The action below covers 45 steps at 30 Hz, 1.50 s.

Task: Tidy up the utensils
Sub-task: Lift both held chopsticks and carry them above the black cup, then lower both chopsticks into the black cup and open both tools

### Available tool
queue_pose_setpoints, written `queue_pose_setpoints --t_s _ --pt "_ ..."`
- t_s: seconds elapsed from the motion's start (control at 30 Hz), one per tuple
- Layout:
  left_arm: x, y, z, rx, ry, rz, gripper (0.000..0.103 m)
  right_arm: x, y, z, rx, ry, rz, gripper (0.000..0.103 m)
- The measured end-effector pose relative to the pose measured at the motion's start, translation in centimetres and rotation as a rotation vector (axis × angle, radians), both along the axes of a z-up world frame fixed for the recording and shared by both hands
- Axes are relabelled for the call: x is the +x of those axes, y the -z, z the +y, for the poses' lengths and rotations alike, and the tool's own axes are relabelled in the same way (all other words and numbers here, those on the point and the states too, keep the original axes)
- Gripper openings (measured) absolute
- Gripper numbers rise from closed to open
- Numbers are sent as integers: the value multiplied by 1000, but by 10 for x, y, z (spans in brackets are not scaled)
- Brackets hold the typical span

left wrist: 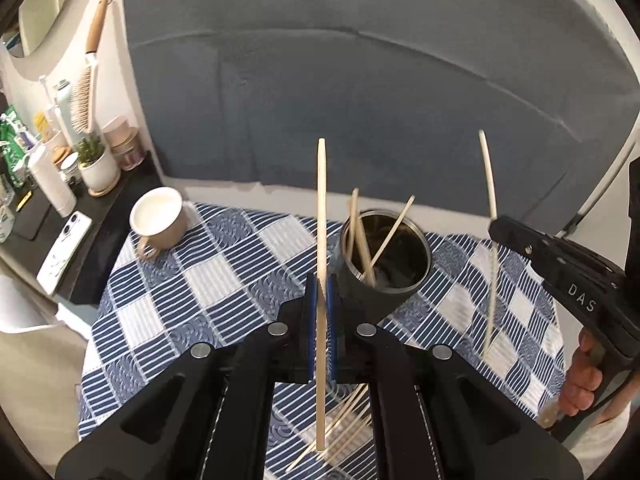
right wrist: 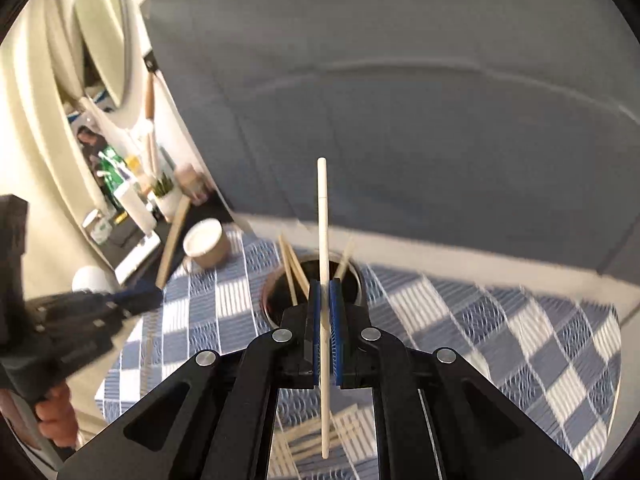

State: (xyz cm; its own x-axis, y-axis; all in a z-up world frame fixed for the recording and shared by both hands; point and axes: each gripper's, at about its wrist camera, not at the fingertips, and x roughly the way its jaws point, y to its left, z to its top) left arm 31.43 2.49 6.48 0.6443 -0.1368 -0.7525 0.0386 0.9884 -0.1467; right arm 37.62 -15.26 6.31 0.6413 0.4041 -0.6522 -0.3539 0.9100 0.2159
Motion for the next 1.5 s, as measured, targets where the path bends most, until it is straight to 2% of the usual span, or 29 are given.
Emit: queue_pose_setpoints --t_s 0.17,0.3,0.4,0.63,0.93,1.3,1.5 --pt "22 -7 -2 -53 37 -38 5 13 -24 5 93 -21 -101 5" --pt "37 -10 -4 -84 73 -86 5 24 -32 8 159 -37 -163 5" --pt "48 -8 -4 -145 118 -133 5 33 -31 12 168 -25 -198 5" --pt "73 3 -3 -252 186 -209 5 60 -14 15 172 15 -196 5" --pt "87 28 -12 -311 237 -300 5 70 17 16 212 43 -209 5" --pt "99 64 -19 -317 263 -301 5 64 68 15 179 79 -143 5" --pt "87 70 -24 -290 288 -273 5 55 71 18 145 73 -134 5"
